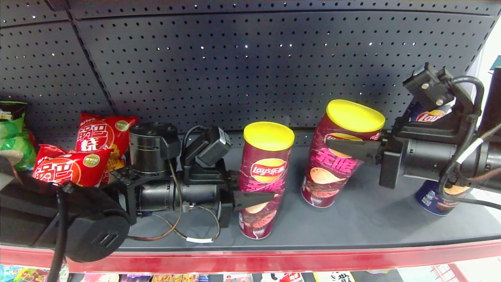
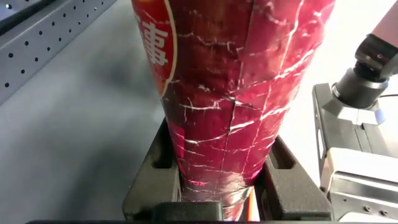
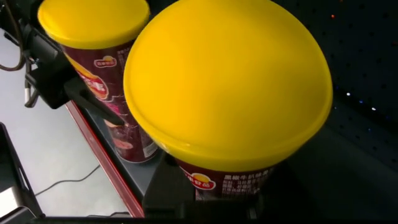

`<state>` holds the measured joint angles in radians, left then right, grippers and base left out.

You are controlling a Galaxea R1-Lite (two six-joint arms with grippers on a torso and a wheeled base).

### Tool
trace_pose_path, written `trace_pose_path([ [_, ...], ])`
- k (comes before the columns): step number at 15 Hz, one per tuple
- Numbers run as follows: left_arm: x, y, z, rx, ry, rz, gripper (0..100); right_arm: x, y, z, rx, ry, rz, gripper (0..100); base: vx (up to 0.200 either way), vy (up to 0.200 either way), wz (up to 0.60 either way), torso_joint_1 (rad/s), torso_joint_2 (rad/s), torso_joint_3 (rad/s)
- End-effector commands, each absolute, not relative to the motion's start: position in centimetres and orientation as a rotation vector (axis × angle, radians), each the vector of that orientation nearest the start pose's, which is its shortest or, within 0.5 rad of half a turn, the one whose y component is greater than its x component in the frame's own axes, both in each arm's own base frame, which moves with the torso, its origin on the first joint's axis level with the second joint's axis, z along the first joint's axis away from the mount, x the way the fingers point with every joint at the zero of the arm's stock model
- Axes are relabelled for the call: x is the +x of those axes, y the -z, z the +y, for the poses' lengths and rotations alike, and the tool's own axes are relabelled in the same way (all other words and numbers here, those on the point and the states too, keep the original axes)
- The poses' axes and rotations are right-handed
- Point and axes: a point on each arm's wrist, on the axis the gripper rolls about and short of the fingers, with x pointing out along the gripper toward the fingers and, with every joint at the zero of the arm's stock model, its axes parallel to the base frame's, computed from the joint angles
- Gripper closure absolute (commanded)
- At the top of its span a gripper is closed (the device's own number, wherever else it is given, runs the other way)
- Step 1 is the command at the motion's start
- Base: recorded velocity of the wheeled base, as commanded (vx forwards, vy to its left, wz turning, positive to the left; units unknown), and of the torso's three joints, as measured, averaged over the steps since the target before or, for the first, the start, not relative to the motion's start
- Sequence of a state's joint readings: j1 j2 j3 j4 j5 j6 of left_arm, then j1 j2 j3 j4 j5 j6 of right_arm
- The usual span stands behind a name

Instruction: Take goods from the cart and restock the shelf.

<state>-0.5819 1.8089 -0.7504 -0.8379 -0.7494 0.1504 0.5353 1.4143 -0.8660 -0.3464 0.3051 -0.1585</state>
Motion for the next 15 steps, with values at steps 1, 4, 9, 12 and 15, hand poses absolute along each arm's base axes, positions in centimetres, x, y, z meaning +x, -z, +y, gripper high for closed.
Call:
trace_pose_path([
  [1, 26.5, -14.9, -19.3, 0.107, 1.339, 0.148, 100, 20.4, -25.0, 12.9, -0.172, -0.852, 0.137, 100, 0.000, 0.000, 0.00, 0.000, 0.00, 0.000],
  [4, 27.7, -14.9, -20.1, 0.110, 1.341, 0.130, 100, 20.3, -24.9, 12.9, -0.172, -0.854, 0.141, 100, 0.000, 0.000, 0.00, 0.000, 0.00, 0.000],
  [9, 27.5, -14.4, -20.0, 0.110, 1.341, 0.149, 100, 20.4, -24.7, 12.9, -0.172, -0.854, 0.147, 100, 0.000, 0.000, 0.00, 0.000, 0.00, 0.000],
  [12, 27.1, -13.6, -19.6, 0.104, 1.339, 0.189, 0, 20.4, -24.7, 12.9, -0.172, -0.854, 0.147, 100, 0.000, 0.000, 0.00, 0.000, 0.00, 0.000],
  [15, 27.0, -13.7, -19.5, 0.103, 1.335, 0.188, 0, 20.4, -24.7, 12.9, -0.172, -0.854, 0.147, 100, 0.000, 0.000, 0.00, 0.000, 0.00, 0.000],
])
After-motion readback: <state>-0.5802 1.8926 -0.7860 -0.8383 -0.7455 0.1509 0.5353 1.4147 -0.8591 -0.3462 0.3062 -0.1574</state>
